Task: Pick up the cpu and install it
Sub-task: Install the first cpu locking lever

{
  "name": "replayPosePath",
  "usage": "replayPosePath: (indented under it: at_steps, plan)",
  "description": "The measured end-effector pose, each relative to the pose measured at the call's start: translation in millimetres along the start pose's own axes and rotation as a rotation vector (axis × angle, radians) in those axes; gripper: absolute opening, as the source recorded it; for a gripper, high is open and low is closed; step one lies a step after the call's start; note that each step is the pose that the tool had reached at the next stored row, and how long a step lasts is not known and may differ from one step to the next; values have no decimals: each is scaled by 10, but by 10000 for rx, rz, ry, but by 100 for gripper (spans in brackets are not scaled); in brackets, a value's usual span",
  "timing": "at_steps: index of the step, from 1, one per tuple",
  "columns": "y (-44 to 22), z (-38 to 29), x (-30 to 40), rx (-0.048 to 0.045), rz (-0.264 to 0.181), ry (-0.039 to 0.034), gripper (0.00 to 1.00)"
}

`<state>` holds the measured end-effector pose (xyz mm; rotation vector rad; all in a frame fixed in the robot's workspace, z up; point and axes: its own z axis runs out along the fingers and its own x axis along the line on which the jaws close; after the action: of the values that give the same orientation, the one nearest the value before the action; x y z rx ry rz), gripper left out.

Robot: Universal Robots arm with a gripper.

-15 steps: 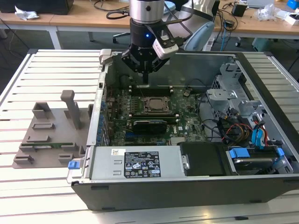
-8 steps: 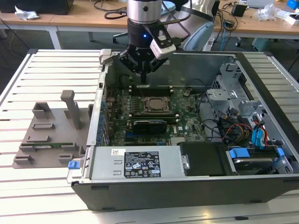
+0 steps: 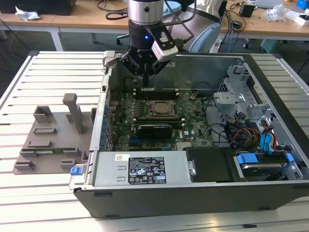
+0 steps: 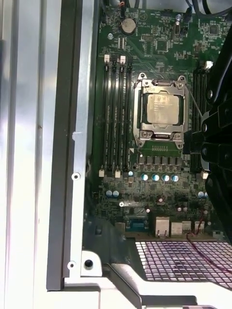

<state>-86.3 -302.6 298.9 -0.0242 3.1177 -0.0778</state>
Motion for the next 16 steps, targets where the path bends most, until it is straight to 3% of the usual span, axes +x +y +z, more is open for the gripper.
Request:
replayPosePath:
  at_steps: [10,12,16]
  plan:
    - [234,186,150,-1,2,-1,11]
    - [323,225,160,-2,-17,-1,11]
    - [404,263,168,-1,-42,-1,11]
